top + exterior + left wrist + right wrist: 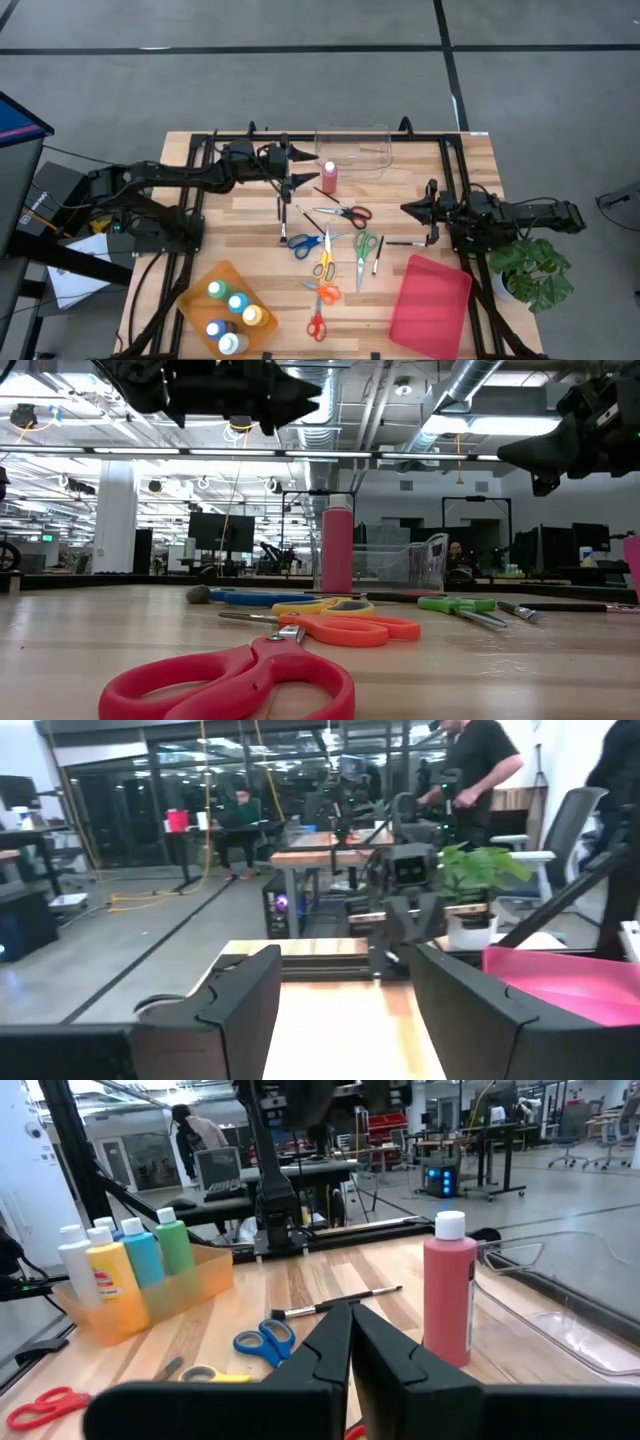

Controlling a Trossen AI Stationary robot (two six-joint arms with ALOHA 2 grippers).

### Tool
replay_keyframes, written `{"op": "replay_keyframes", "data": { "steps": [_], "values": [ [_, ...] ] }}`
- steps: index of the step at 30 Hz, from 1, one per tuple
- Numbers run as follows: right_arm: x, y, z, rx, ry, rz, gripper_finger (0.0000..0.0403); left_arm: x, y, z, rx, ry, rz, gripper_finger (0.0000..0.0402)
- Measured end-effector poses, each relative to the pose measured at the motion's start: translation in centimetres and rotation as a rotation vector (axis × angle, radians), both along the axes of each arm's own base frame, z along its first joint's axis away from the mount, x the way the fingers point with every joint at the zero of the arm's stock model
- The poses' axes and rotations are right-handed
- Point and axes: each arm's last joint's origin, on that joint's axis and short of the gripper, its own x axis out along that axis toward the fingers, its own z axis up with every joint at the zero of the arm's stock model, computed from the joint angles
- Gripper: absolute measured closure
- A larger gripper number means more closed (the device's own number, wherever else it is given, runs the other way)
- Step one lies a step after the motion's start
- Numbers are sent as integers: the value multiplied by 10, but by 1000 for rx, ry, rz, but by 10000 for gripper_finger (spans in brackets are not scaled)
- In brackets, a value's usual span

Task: Pick & Place Paint Supplies
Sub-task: Put the red paint bottle into the orange bin

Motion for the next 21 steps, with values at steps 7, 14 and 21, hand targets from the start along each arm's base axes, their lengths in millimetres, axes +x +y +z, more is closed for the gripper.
{"op": "replay_keyframes", "data": {
  "steps": [7,14,21],
  "values": [
    [0,0,0,3,0,0,394,14,14,-18,14,51,28,173],
    [0,0,0,3,0,0,394,47,27,-18,34,136,51,172],
    [0,0,0,3,1,0,395,60,42,-32,20,253,88,172]
  ]
}}
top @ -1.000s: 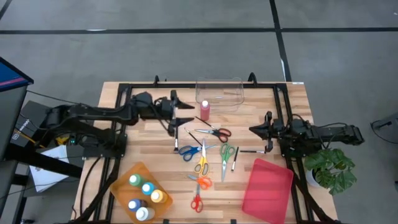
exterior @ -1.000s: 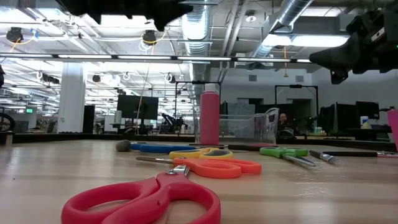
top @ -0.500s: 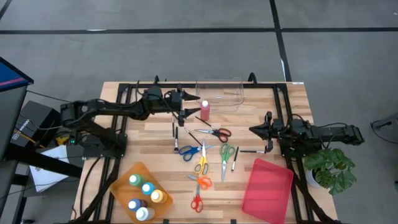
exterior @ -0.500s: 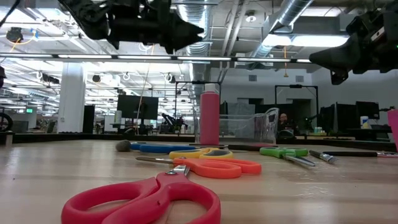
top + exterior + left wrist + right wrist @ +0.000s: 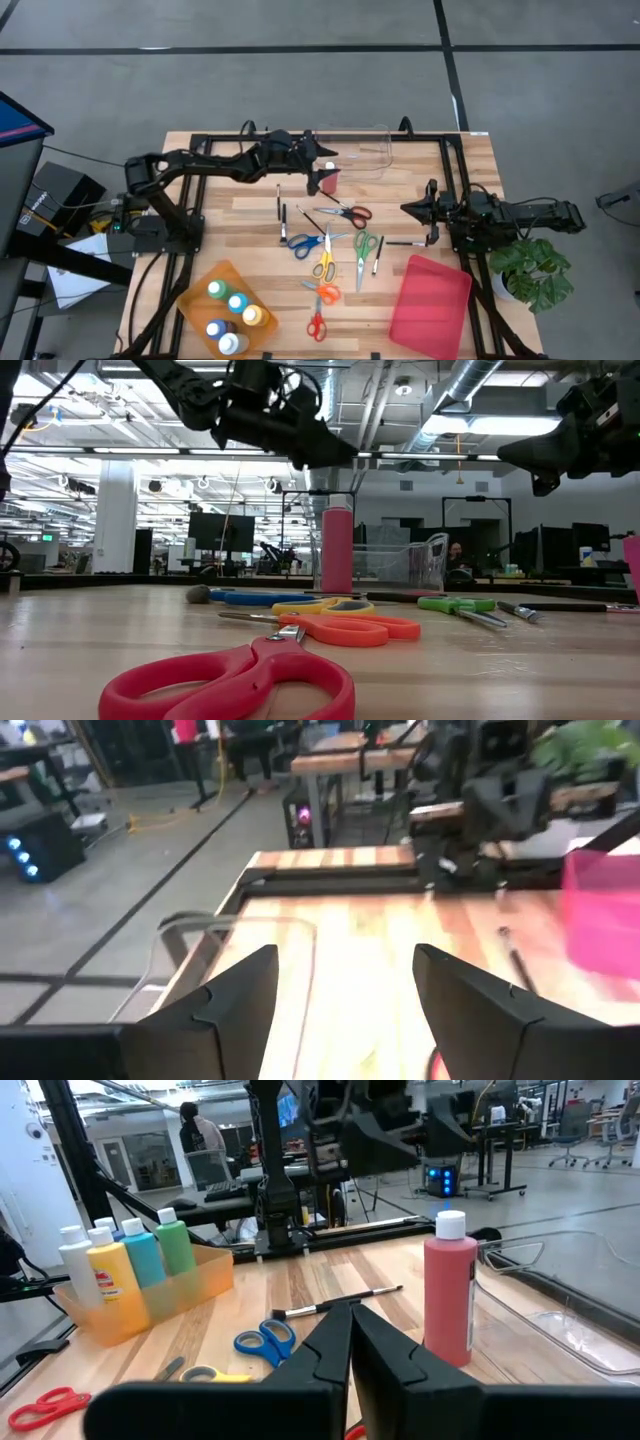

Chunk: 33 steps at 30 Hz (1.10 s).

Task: Pick & Place Paint Supplies
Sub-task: Put the red paint bottle into the orange bin

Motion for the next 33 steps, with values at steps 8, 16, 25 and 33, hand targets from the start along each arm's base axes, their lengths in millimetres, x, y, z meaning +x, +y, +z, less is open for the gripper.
{"op": "replay_keyframes", "data": {
  "steps": [8,16,25,33],
  "values": [
    [0,0,0,0,0,1,395,-1,5,-6,-11,29,16,172],
    [0,0,0,0,0,1,395,-2,6,-12,-20,94,72,172],
    [0,0,0,0,0,0,395,6,10,-36,-39,144,72,172],
    [0,0,0,0,0,1,395,9,10,-47,-51,171,70,174]
  ]
}}
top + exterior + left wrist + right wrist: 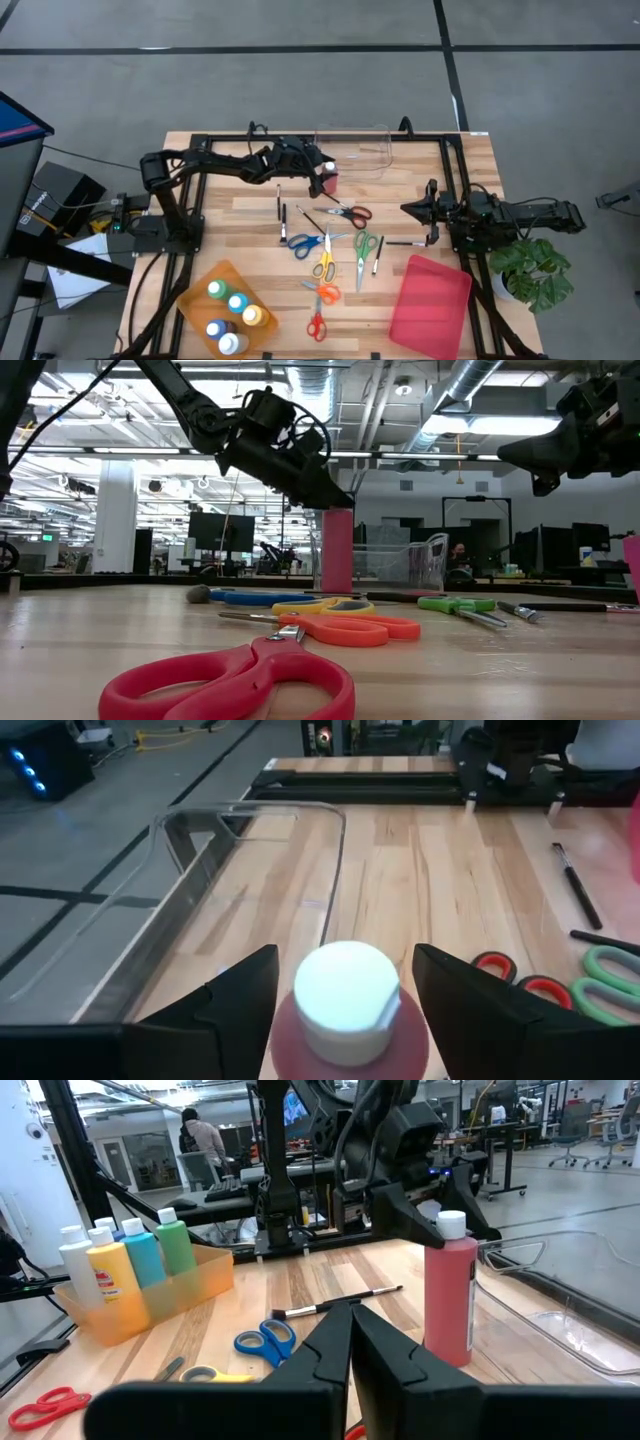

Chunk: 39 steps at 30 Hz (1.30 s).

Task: Pick & Place Paint Supplies
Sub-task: Put the red paint bottle into the orange bin

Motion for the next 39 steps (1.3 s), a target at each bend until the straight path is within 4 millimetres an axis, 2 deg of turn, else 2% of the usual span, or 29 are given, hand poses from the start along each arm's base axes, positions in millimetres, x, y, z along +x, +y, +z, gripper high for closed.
{"op": "replay_keyframes", "data": {
  "steps": [5,12,19,25,27,33,39],
  "values": [
    [0,0,0,0,0,0,395,-2,-1,9,11,-19,-1,207],
    [0,0,0,0,0,0,395,-4,-2,6,-27,16,6,280],
    [0,0,0,0,0,0,395,-4,-2,7,-51,7,18,279],
    [0,0,0,0,0,0,395,-3,-11,12,-52,-1,-6,286],
    [0,0,0,0,0,0,395,-6,-17,23,-47,-16,-21,286],
    [0,0,0,0,0,0,395,-23,-37,70,5,-116,-65,286],
    [0,0,0,0,0,0,394,-68,-70,120,20,-99,-64,286]
  ]
}}
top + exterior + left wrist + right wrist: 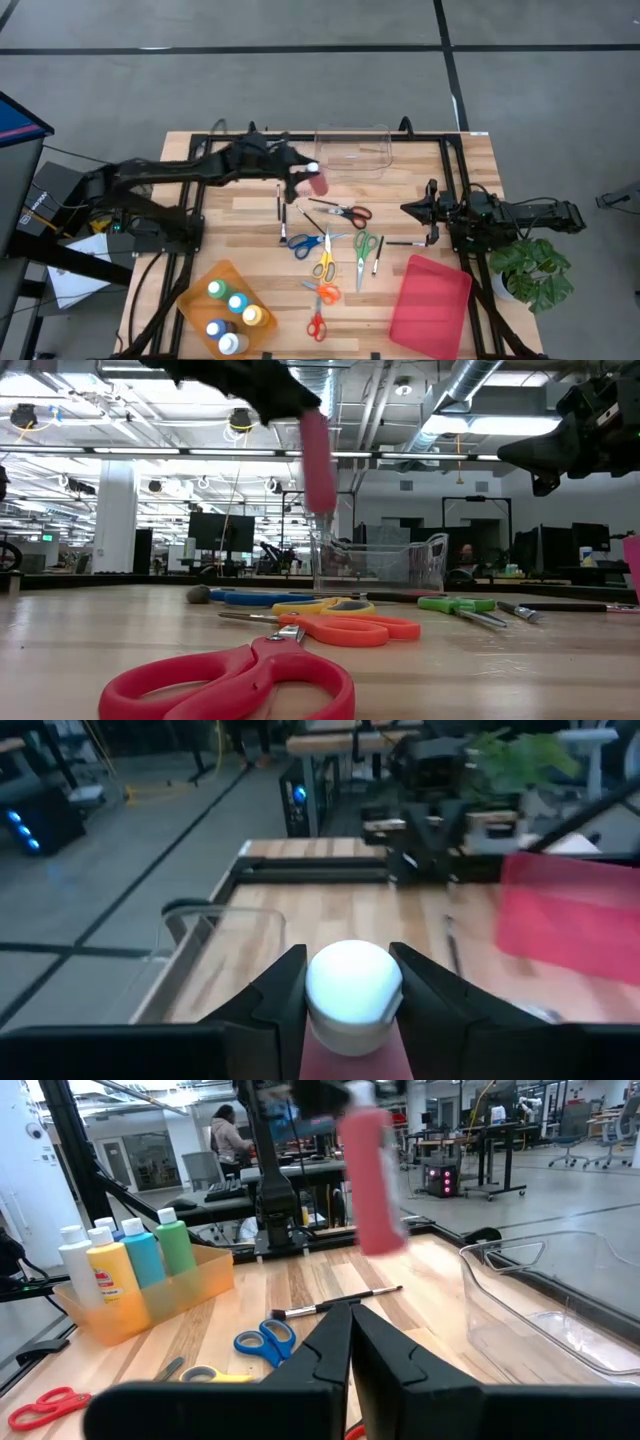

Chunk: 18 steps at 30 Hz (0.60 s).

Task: Pick & Place Paint Supplies
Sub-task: Put the red paint bottle into the orange bin

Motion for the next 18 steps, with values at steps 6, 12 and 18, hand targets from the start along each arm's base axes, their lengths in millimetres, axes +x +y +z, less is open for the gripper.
{"op": "replay_keyframes", "data": {
  "steps": [6,12,18],
  "values": [
    [0,0,0,0,0,0,394,-64,-39,35,2,43,29,286],
    [0,0,0,0,0,0,394,-123,-60,55,-63,2,76,286],
    [0,0,0,0,0,0,394,-154,-68,53,-140,36,91,286]
  ]
}}
